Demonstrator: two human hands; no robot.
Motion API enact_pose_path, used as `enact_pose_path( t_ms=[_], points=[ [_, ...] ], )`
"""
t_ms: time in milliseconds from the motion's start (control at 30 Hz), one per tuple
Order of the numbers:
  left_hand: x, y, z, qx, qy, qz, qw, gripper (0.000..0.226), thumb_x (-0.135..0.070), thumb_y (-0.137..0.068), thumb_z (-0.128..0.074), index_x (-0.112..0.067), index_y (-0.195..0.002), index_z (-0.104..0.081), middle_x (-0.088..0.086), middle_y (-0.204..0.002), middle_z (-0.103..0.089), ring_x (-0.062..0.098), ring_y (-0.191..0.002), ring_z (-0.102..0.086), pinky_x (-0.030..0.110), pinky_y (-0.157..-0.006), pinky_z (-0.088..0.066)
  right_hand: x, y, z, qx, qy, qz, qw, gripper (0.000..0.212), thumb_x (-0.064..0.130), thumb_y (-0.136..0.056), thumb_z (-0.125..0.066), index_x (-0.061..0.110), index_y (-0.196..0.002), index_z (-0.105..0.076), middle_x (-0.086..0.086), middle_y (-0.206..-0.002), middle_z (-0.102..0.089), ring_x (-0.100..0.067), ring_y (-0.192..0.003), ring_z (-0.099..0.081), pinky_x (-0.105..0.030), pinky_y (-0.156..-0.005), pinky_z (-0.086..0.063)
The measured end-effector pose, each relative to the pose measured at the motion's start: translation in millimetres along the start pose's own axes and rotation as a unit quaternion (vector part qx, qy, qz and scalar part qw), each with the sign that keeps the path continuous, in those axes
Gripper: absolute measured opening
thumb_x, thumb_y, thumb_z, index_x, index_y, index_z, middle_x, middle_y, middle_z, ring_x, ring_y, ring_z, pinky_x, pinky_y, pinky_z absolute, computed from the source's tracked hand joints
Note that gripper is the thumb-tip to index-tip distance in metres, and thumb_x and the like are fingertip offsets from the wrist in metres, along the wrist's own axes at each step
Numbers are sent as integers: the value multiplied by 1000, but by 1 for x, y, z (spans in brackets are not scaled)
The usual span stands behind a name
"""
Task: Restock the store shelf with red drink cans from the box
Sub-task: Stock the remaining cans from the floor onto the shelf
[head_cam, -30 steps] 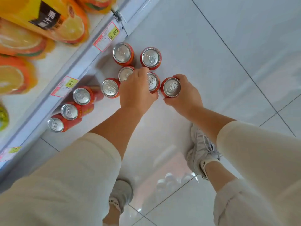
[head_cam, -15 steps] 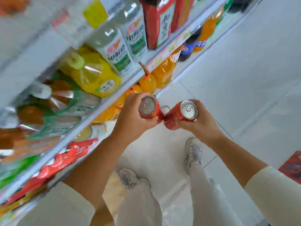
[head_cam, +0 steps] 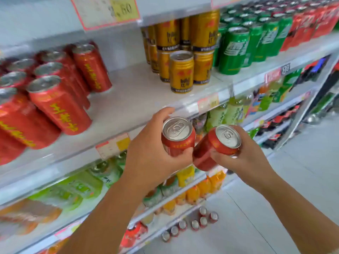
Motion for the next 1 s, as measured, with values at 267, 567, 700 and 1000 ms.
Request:
enact_pose_path(
  t_ms=[267, 567, 700, 1000],
  points=[
    [-6, -7, 112, -176, -15, -3, 984, 78, -60, -55, -67, -55, -126, -37, -38, -112, -56, -11, -100, -58, 14, -85, -47, 123, -59, -40, 18, 33, 175, 984, 45, 31, -67, -79, 41, -104, -56, 33, -92, -64, 13, -86, -60, -1, -69, -40],
    [28, -1, 138, -313, -55, 99, 943, 77, -58, -55, -68, -48, -127, -43, -42, -104, -56, -10, -98, -58, 31, -92, -51, 138, -149, -116, 135, 103, 195, 966, 27, 37, -71, -79, 38, -92, -62, 22, -90, -65, 13, -85, -58, -9, -71, -42],
    [34, 8, 152, -329, -70, 117, 934, 77, -59, -56, -70, -46, -127, -43, -40, -104, -57, 2, -98, -63, 41, -91, -53, 134, -175, -143, 156, 122, 187, 962, 44, 50, -67, -75, 32, -106, -64, 12, -102, -67, -5, -96, -62, -19, -73, -44],
    [55, 18, 157, -341, -21, 117, 933, 82, -54, -62, -76, -30, -134, -46, -18, -119, -63, -2, -105, -61, 28, -90, -52, 119, -176, -169, 204, 81, 149, 964, 65, 28, -68, -84, 28, -122, -48, 7, -117, -62, -9, -104, -61, -37, -96, -51]
  ],
)
Point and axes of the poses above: each hand's wrist, its own y-axis away from the middle knuckle, its own z-axis out of the back of the hand, x = y × z, the point moved 3 cm from there along -y, towards the middle knuckle
